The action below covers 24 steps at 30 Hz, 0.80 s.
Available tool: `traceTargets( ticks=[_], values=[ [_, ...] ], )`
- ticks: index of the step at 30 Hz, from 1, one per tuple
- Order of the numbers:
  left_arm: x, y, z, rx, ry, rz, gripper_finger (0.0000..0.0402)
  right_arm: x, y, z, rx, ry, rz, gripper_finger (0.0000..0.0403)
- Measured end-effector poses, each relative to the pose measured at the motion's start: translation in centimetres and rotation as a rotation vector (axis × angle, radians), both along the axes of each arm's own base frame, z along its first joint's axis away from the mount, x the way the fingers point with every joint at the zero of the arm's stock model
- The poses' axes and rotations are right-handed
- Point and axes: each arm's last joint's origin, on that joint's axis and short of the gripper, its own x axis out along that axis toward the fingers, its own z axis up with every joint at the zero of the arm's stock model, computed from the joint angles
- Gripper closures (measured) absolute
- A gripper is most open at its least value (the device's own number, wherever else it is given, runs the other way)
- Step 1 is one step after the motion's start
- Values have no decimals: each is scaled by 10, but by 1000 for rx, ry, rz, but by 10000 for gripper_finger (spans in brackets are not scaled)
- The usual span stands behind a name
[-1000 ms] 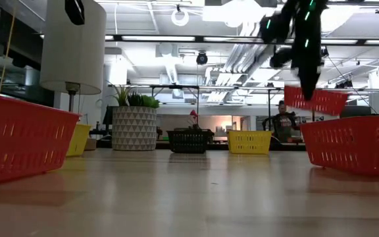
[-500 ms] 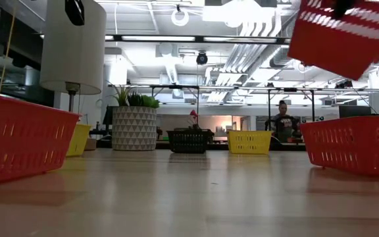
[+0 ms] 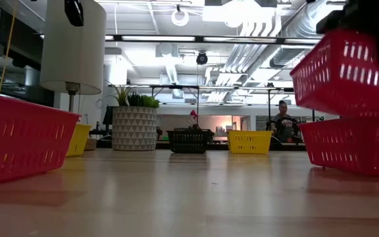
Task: Stack baskets by color
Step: Stack the top red bin on top of the bottom right red bin on the table
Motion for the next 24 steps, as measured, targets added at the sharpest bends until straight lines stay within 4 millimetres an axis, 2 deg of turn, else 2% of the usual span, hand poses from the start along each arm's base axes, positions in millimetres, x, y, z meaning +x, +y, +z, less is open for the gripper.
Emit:
traceTargets(
  ticks=[9,18,21,24],
  values=[
    [0,0,0,0,0,0,401,10,7,-29,-9,117,69,403],
    [0,0,0,3,4,1,401,9,6,-28,-21,132,80,399],
    [0,0,-1,2,16,0,401,9,6,-28,-3,142,86,371],
    [0,0,-2,2,22,0,401,9,6,-28,-12,136,119,316]
  ],
)
